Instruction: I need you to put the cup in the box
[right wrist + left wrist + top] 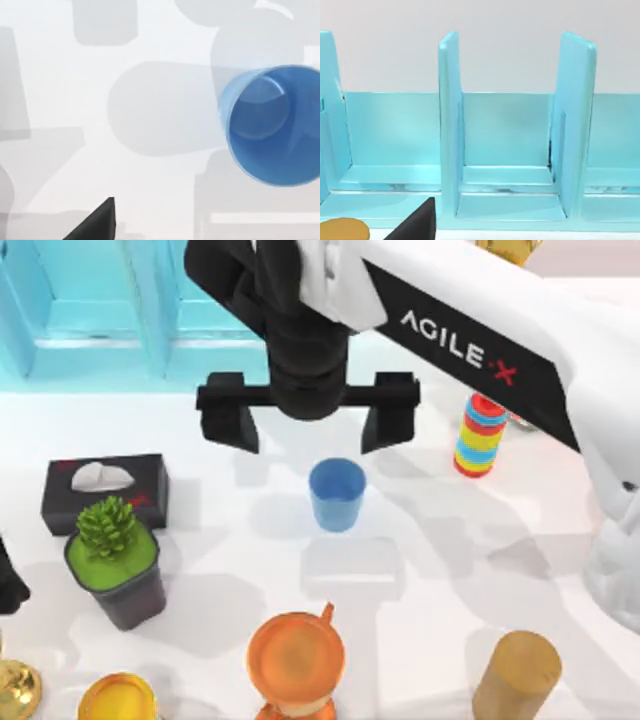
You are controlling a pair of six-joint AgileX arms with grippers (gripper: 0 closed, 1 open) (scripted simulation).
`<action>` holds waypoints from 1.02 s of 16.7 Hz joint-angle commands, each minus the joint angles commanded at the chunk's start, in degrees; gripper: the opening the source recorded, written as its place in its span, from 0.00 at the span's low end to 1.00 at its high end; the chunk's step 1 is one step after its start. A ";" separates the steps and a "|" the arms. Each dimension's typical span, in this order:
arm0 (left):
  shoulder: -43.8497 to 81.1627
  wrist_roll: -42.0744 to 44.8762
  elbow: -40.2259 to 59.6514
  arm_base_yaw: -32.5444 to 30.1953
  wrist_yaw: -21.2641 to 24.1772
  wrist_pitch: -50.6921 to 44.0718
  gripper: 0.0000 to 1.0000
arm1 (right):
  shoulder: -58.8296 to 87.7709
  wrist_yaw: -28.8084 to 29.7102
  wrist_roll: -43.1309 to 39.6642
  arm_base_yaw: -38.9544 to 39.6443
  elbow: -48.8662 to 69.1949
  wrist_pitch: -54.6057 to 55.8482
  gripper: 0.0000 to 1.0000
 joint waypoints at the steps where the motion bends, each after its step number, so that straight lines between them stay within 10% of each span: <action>1: 0.00 0.00 0.00 0.00 0.00 0.00 1.00 | 0.00 0.00 0.00 0.00 0.00 0.00 1.00; 17: 0.00 0.00 0.00 0.00 0.00 0.00 1.00 | 3.13 -0.18 -1.54 -1.57 -16.65 20.00 1.00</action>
